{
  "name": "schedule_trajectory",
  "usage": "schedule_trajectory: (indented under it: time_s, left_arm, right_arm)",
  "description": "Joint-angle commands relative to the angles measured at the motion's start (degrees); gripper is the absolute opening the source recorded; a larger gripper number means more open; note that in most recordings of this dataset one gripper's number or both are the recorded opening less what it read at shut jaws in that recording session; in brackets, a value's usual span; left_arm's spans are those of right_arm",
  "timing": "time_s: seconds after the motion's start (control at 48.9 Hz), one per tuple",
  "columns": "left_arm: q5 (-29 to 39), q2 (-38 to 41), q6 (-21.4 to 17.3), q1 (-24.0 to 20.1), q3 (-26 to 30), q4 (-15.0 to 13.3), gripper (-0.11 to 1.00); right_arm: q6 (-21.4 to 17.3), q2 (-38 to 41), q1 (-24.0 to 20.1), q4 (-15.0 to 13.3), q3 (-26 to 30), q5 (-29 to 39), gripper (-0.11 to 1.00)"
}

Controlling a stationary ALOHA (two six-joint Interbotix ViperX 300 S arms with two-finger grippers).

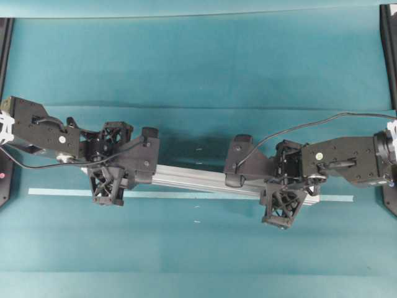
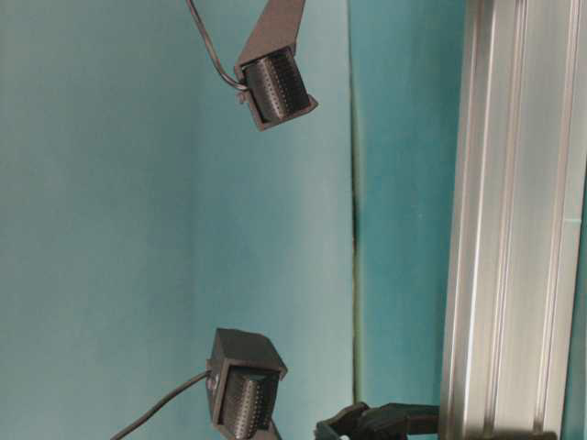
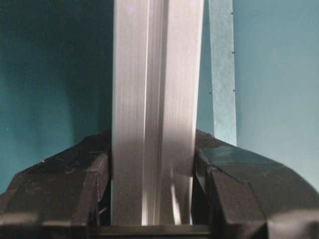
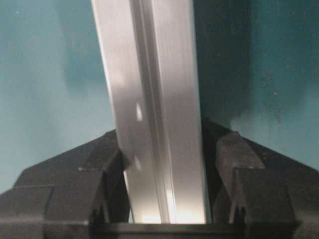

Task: Lift the metal rail with both hands.
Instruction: 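Lift the rail with both grippers and carry it toward the back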

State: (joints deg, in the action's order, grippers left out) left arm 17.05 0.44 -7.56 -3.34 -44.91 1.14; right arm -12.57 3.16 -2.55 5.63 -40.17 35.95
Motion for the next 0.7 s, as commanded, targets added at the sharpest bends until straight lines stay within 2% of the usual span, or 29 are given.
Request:
schedule_trajectory:
  time_s: [0.0, 0.123, 0.287, 0.675]
  left_arm:
    - [1.32, -2.81, 0.09, -0.26, 1.85, 0.09, 0.33]
    - [4.57, -5.89, 0.09, -0.44, 3.87, 0.09, 0.33]
    - [12.22, -9.93, 0.09, -0.44, 7.56, 0.09, 0.33]
    - [30.50, -18.02, -1.14, -0.53, 17.84, 0.09, 0.33]
  right_arm:
    - [-0.97, -1.14, 0.35, 0.62, 1.05, 1.49, 0.41]
    - [-1.58, -3.25, 0.53, 0.97, 2.72, 4.83, 0.41]
    - [-1.58, -7.12, 0.79, 0.97, 6.42, 11.69, 0.41]
    - [-1.76, -12.22, 2.46, 0.97, 20.13, 32.61, 0.41]
